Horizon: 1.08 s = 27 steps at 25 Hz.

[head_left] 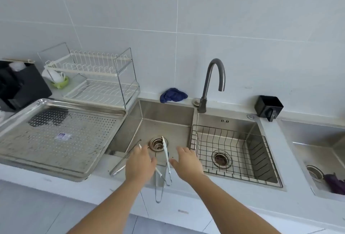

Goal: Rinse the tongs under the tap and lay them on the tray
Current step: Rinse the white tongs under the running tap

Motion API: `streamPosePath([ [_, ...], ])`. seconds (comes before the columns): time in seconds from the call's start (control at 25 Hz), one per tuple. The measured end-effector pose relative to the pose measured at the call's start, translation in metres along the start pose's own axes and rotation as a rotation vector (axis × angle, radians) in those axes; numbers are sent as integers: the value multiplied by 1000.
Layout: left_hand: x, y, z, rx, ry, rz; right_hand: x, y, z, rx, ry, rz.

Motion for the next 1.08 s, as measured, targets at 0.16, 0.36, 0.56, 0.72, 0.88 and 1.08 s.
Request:
streamPosePath([
  [0.16,-30,-20,16,275,-184,-316,-23,4,22,-135,-115,41],
  [0.36,-65,-33,19,456,-269,-495,-48,11,48,-235,-190,54],
  [0.56,-70,-32,13,454,-267,-584,-62,5,58,-173,-163,32],
  [0.72,-53,-8,16,402,-138,-707,-40,10,56,-155,-7,125],
  [0.88,-42,49,35,273,-362,-1078,-1,30,63,-220,173,376],
  [1.08,-66,111,44,487,-755,-1457,32,47,87,-166,57,571],
])
Point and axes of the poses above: each hand's wrist, its own z-axis towards the middle knuckle, its own x-axis out of the back of the hand, y = z × x, the point moved 5 cm from there along z, towards the middle knuckle, and after that the axes turned 7 degrees about x, right-handed, at the moved point
